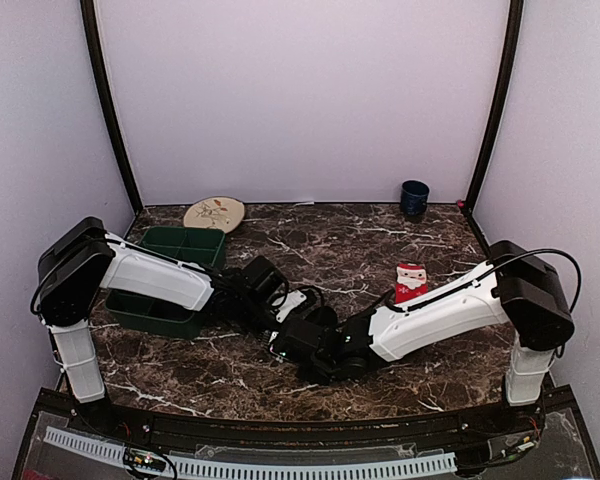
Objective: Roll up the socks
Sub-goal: Roll the sock at the center of the board.
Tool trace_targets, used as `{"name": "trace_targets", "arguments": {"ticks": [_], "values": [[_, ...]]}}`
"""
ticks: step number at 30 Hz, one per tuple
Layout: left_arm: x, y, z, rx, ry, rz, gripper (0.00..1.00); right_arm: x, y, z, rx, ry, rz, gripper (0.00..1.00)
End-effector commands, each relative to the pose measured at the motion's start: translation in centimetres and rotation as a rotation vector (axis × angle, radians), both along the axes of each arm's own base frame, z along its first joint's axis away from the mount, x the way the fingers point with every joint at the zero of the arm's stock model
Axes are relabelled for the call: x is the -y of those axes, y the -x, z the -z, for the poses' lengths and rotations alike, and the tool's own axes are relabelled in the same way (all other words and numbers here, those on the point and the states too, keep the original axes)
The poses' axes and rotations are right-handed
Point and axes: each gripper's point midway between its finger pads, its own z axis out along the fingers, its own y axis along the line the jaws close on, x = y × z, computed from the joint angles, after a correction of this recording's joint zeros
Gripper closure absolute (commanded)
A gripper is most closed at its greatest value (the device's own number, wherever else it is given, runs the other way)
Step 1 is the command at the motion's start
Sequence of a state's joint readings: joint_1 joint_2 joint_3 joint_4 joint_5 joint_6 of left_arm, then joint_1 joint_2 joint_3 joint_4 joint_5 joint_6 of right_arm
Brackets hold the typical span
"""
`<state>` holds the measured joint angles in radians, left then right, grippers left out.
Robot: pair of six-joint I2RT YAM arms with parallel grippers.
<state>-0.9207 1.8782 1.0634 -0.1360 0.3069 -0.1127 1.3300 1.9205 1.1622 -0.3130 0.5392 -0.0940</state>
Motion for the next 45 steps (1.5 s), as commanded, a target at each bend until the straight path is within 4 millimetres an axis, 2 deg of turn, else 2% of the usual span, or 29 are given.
{"name": "trace_targets", "arguments": {"ticks": [1,7,13,17,24,29,31,37,45], "values": [[-3.3,1.9,3.4,-0.096,-0.141,-0.013,0.92,0.4,-0.7,0.3,-0.02,-0.001,0.042,0.92],[-3.2,1.4,3.1,-0.098,-0.123,-0.042,0.91,0.6,-0.6,0.5,-0.038,-0.005,0.054,1.0],[-3.3,0.6,2.9,-0.111,-0.107,-0.095,0.83,0.7,-0.4,0.7,-0.057,-0.01,0.063,1.0],[-3.7,0.1,3.1,-0.105,-0.124,-0.134,0.7,0.8,-0.2,0.7,-0.068,-0.017,0.069,1.0],[-4.6,-0.5,3.8,-0.093,-0.175,-0.174,0.67,0.9,-0.1,0.6,-0.078,-0.029,0.075,1.0],[-4.9,-0.9,3.8,-0.086,-0.187,-0.212,0.62,0.8,0.1,0.4,-0.091,-0.041,0.076,1.0],[-4.9,-1.3,3.6,-0.08,-0.183,-0.234,0.59,1.7,0.4,1.2,-0.101,-0.019,0.078,1.0],[-4.4,-2.1,2.7,-0.083,-0.147,-0.265,0.53,1.8,0.4,1.2,-0.106,-0.028,0.087,1.0],[-3.9,-2.2,1.3,-0.1,-0.097,-0.279,0.43,1.7,-0.1,1.3,-0.115,-0.04,0.103,1.0]]}}
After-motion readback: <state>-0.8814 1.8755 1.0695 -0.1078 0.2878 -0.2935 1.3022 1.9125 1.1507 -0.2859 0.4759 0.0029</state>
